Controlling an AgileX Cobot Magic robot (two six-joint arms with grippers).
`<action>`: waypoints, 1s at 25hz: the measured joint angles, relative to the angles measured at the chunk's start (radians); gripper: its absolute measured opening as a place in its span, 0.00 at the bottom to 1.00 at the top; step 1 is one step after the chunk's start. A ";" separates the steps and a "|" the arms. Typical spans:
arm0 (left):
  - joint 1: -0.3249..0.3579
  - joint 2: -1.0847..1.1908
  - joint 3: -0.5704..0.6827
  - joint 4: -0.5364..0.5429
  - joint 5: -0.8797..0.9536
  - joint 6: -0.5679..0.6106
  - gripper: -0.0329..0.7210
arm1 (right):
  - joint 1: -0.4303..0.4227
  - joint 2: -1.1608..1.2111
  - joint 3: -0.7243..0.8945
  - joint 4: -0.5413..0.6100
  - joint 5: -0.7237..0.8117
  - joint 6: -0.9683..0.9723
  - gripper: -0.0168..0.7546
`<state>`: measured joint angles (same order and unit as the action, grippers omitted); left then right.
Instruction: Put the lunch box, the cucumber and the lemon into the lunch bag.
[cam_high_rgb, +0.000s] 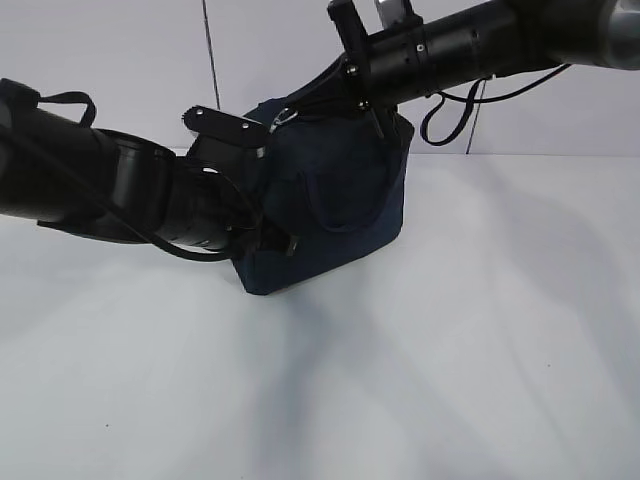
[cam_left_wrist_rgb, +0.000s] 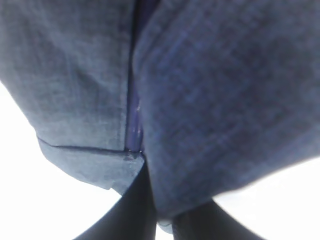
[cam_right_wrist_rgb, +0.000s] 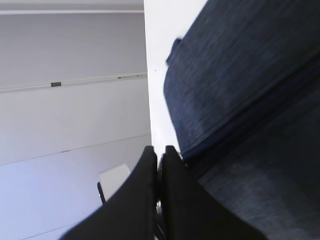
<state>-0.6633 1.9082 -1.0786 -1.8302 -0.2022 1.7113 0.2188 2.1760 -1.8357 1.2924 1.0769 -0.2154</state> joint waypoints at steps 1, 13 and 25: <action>0.000 0.000 0.000 0.000 -0.006 0.000 0.06 | -0.007 0.000 0.000 0.000 0.000 0.000 0.05; -0.027 0.000 0.004 0.000 -0.021 -0.002 0.06 | -0.030 0.000 0.000 -0.002 -0.017 -0.035 0.05; -0.029 -0.037 0.079 0.010 -0.052 -0.002 0.06 | -0.041 0.000 0.000 0.053 -0.046 -0.083 0.05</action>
<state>-0.6922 1.8708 -0.9995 -1.8206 -0.2542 1.7091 0.1781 2.1760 -1.8357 1.3450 1.0312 -0.2986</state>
